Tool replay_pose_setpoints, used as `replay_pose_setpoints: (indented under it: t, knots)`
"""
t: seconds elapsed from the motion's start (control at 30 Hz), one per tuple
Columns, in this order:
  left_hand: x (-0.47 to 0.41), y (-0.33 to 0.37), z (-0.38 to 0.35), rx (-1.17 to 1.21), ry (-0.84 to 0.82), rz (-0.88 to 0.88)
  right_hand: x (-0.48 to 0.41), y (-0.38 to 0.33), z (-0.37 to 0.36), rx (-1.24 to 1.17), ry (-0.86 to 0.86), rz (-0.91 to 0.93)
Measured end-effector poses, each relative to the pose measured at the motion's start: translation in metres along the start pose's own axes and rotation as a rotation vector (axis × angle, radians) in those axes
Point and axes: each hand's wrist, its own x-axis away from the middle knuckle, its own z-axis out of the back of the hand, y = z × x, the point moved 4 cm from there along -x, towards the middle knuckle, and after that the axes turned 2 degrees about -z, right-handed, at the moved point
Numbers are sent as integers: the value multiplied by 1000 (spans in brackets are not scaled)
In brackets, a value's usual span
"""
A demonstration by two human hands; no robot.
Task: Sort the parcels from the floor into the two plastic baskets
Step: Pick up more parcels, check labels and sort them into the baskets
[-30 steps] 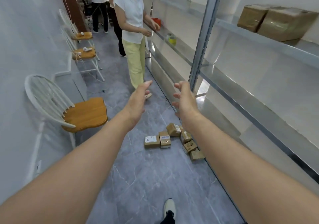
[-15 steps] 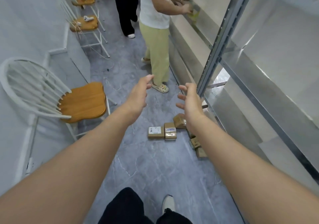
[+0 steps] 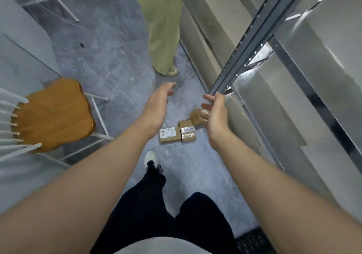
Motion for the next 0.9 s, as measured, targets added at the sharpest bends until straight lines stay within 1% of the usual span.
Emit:
replay_pose_setpoints:
  t: [0.13,0.23,0.4,0.53,0.67,0.8,0.9]
  knots:
    - [-55,-25,-7,-29,-47,103,-46,16,-19,21,60,-80]
    - [-98,-59,-22,-13,-59,167,-89,46,-31,43,67,-114]
    - [-174,-143,-60,50,-25,249,-175,116,-47,23,129,-85]
    - [-225,-222,-76,96,28,335,-236,177,-48,6,190,-134]
    - [-266,-292,-88,124,67,400,-293,236,-45,65,163,-189]
    - [-306,-360,-99,124,89,484,-346,302,-39,117,123,-289]
    - [-328,-396,-106,111,94,521,-373,341,-33,141,103,-336]
